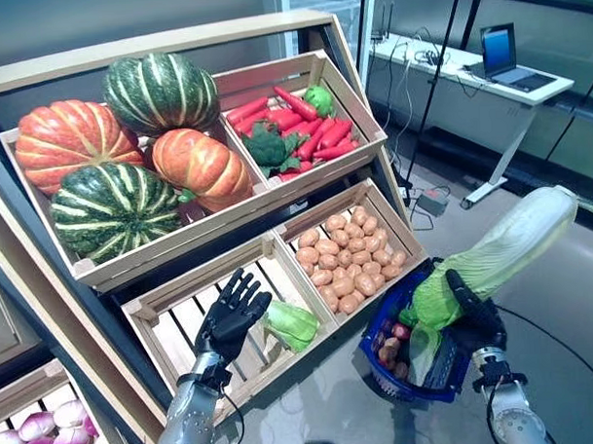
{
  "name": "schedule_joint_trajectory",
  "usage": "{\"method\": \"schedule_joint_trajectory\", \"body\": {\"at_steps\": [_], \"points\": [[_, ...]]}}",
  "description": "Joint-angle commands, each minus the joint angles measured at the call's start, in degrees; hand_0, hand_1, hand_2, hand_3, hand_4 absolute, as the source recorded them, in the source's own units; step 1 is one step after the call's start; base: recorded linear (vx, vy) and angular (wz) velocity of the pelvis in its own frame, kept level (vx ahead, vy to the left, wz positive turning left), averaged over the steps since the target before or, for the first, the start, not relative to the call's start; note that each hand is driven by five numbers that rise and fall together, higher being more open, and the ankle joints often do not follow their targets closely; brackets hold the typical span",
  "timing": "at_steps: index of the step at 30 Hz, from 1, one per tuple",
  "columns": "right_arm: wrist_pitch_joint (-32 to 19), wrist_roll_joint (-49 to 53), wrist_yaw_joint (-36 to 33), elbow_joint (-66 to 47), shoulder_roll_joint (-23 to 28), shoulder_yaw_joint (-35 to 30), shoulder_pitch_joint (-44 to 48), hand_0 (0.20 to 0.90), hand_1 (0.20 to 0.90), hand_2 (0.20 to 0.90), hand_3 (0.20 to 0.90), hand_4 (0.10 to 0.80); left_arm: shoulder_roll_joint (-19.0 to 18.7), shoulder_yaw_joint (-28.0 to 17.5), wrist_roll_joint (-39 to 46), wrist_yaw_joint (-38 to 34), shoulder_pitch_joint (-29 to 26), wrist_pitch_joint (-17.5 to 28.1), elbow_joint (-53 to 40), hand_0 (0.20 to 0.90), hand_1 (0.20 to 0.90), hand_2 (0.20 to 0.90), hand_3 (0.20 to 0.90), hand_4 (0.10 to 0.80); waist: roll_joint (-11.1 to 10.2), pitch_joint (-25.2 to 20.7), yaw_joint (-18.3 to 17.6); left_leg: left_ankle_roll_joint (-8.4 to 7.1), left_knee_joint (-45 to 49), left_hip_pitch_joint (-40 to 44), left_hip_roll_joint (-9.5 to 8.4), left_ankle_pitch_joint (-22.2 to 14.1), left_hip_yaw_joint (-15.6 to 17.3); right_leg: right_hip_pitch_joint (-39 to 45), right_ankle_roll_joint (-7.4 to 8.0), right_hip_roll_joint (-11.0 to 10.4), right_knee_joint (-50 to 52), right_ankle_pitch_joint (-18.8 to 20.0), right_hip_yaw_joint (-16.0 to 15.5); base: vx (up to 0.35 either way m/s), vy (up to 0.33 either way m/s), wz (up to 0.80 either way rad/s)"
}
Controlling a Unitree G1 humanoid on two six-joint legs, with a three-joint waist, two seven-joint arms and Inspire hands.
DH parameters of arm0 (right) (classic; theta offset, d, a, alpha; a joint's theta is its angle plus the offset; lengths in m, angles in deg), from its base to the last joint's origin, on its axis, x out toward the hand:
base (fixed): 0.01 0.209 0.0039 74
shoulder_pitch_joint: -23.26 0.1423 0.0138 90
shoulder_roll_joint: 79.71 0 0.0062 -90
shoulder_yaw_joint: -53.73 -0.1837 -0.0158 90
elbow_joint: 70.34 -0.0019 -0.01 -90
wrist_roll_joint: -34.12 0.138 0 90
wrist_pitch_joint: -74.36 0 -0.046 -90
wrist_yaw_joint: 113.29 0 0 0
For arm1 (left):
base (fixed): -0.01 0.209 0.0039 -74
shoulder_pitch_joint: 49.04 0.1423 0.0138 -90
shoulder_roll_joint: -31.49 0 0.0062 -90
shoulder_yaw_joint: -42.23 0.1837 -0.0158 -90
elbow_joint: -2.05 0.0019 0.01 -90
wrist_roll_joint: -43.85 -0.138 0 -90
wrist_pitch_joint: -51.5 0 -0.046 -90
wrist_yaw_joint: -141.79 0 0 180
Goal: Put vegetables into the basket
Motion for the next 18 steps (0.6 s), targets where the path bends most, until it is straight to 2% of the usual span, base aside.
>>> {"method": "schedule_joint_trajectory", "body": {"at_steps": [1,3,4,5,7,8,9,10,11,14,16,18], "points": [[-5.95,-3.33,-2.32,-2.43,1.66,-4.83,9.20,0.300,0.300,0.300,0.300,0.400,-2.42,-1.01,2.57,0.75,-6.53,4.45,-5.39,0.900,0.900,0.900,0.900,0.800,0.34,1.41,0.64,-1.58,0.20,4.52,-0.27,-8.50,-1.56,0.48,-4.17,4.14,0.31,-1.86,-2.13,-0.002,-0.157,-0.03],[-6.31,-5.25,-5.20,-0.20,2.15,-4.68,10.48,0.300,0.300,0.300,0.300,0.400,-1.64,-0.39,4.72,0.50,-7.17,4.13,-5.83,0.900,0.900,0.900,0.900,0.800,0.35,1.62,0.80,-1.95,0.36,5.01,-0.18,-8.36,-1.27,0.53,-4.69,4.57,0.31,-2.15,-1.80,0.009,-0.155,0.01],[-6.42,-6.49,-6.65,0.50,2.23,-4.40,11.11,0.300,0.300,0.300,0.300,0.400,-1.41,-0.30,5.28,0.53,-7.05,3.90,-6.23,0.900,0.900,0.900,0.900,0.800,0.10,1.92,1.04,-2.26,3.43,4.19,0.15,-9.15,-0.98,0.64,-5.22,4.50,0.31,-2.09,-1.57,0.003,-0.181,0.01],[-6.49,-8.09,-8.39,1.14,2.46,-3.92,11.56,0.300,0.300,0.300,0.300,0.400,-1.13,-0.25,5.43,0.49,-6.69,3.73,-6.92,0.900,0.900,0.900,0.900,0.800,-0.27,2.43,1.46,-2.88,9.26,2.08,0.93,-10.04,-1.06,0.92,-5.84,4.34,0.31,-1.86,-1.66,-0.016,-0.203,-0.01],[-6.65,-9.25,-10.02,1.92,2.81,-3.08,12.08,0.300,0.300,0.300,0.300,0.400,-0.87,-0.09,5.80,0.83,-6.15,3.65,-7.86,0.900,0.900,0.900,0.900,0.800,-0.74,3.54,2.34,-4.11,19.87,-2.38,2.49,-9.53,-1.90,1.24,-6.81,4.27,0.31,-1.36,-1.55,-0.054,-0.184,-0.11],[-7.10,-11.67,-11.19,2.99,3.53,-2.07,12.59,0.300,0.300,0.300,0.300,0.400,-0.82,-0.12,6.31,1.70,-5.21,3.58,-9.16,0.900,0.900,0.900,0.900,0.800,-0.91,5.26,3.46,-5.10,27.87,-6.77,3.89,-7.78,-4.33,1.73,-7.85,4.39,0.31,-0.80,-0.99,-0.075,-0.123,-0.25],[-7.01,-11.98,-11.51,3.37,3.89,-1.89,12.83,0.300,0.300,0.300,0.300,0.400,-0.77,-0.19,6.51,2.07,-4.95,3.49,-9.35,0.900,0.900,0.900,0.900,0.800,-0.89,5.75,3.70,-5.18,28.75,-7.55,4.05,-7.58,-5.12,1.90,-7.97,4.37,0.31,-0.65,-0.76,-0.076,-0.064,-0.37],[-6.92,-12.83,-12.10,4.27,4.26,-1.56,13.44,0.300,0.300,0.300,0.300,0.400,-0.69,-0.06,6.83,2.02,-4.74,3.47,-9.69,0.900,0.900,0.900,0.900,0.800,-0.86,6.24,4.05,-4.95,27.86,-8.05,3.74,-7.64,-6.26,1.98,-7.95,4.16,0.31,-0.43,-0.36,-0.027,0.083,-0.41],[-6.96,-13.72,-13.68,6.08,4.89,-0.69,14.81,0.300,0.300,0.300,0.300,0.400,-0.67,0.57,7.17,1.97,-4.63,4.17,-9.80,0.900,0.900,0.900,0.900,0.800,-0.64,6.67,4.61,-4.49,22.19,-7.12,2.47,-7.34,-8.37,2.14,-7.54,3.67,0.31,-0.49,0.58,-0.012,0.143,-0.33],[-6.79,-14.84,-16.12,7.13,6.57,1.52,17.88,0.300,0.300,0.300,0.300,0.400,-1.30,2.76,5.91,-0.10,-6.11,5.75,-10.81,0.900,0.900,0.900,0.900,0.800,0.24,6.68,5.26,-3.86,7.12,-5.18,0.09,-4.71,-13.66,1.16,-6.71,3.31,0.31,-0.90,1.51,-0.026,0.200,-0.18],[-5.73,-15.48,-17.53,8.08,7.07,2.14,18.62,0.300,0.300,0.300,0.300,0.400,-1.85,4.26,5.22,-2.36,-7.97,6.72,-8.94,0.900,0.900,0.900,0.900,0.800,0.86,6.32,5.29,-3.25,4.55,-3.81,-0.69,-4.69,-14.21,0.38,-6.09,2.79,0.31,-0.86,0.60,0.026,0.229,-0.36],[-6.19,-15.68,-17.38,9.78,7.00,2.33,17.66,0.300,0.300,0.300,0.300,0.400,-2.04,5.08,6.04,-0.87,-9.92,7.14,-6.30,0.900,0.900,0.900,0.900,0.800,1.25,5.84,4.85,-2.89,3.61,-2.49,-0.73,-5.34,-14.03,1.05,-5.70,2.14,0.83,-1.42,-0.66,0.144,0.208,-0.37]]}}
